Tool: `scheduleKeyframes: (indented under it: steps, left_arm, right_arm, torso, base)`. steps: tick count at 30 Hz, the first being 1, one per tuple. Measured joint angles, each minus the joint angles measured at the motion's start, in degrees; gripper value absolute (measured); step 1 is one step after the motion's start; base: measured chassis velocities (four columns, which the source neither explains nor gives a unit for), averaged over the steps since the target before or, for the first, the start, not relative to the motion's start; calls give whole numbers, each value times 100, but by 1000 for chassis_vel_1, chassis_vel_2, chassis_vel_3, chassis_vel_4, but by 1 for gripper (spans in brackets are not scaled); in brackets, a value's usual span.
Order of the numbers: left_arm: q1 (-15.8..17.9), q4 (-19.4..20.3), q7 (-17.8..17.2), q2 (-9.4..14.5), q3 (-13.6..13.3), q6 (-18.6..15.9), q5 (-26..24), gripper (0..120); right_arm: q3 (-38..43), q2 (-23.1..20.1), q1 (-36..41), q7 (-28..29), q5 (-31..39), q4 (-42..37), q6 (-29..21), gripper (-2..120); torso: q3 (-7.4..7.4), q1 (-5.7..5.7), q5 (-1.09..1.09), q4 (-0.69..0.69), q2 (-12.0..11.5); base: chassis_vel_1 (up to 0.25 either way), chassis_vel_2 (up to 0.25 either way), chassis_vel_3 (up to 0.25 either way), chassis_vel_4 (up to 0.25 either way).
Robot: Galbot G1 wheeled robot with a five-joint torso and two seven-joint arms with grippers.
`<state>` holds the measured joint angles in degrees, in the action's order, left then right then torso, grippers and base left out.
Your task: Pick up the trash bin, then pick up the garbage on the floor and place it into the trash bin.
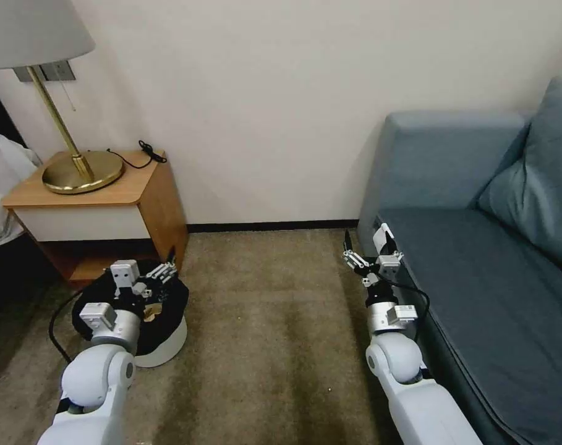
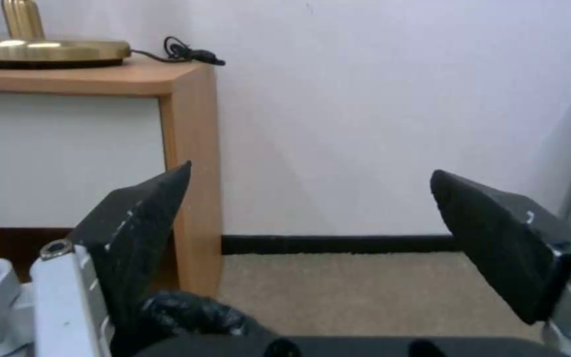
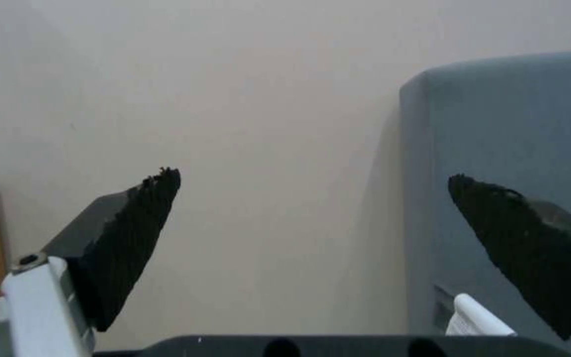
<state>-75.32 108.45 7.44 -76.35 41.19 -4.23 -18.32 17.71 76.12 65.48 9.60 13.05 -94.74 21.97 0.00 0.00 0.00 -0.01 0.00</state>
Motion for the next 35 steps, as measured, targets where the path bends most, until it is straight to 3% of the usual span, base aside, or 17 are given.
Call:
scheduleKeyframes:
  steps: [1,3,6,13,15,17,35]
  left_arm:
    - [0,0,0,0,0,0,0,98]
    - [-113,-259,120,14,13,430,151,96]
    - [-144,-415,161,22,17,693,152,96]
    - [-120,-423,122,-9,-26,718,210,86]
    - [-114,-422,101,-27,-45,718,233,88]
    - [-112,-417,67,-66,-53,723,368,98]
    - [-112,-415,1,-92,-48,734,438,100]
  right_arm:
    - [0,0,0,0,0,0,0,100]
    - [3,31,-3,-46,-67,99,42,100]
    - [-46,38,-27,-88,-91,178,44,100]
    - [-104,61,-51,-114,-98,223,37,100]
    - [-102,56,-47,-121,-95,224,32,100]
    - [-89,41,-25,-126,-18,224,8,100]
    - [-76,22,2,-120,23,196,-53,100]
  torso:
    - [0,0,0,0,0]
    - [0,0,-1,1,0]
    - [0,0,-1,1,0]
    - [0,0,0,1,0]
    - [0,0,0,1,0]
    - [0,0,0,0,0]
    - [0,0,0,1,0]
  base:
    - [0,0,0,0]
    - [0,0,0,0]
    - [0,0,0,0]
    - [0,0,0,0]
    - [0,0,0,0]
    - [0,0,0,0]
    - [0,0,0,0]
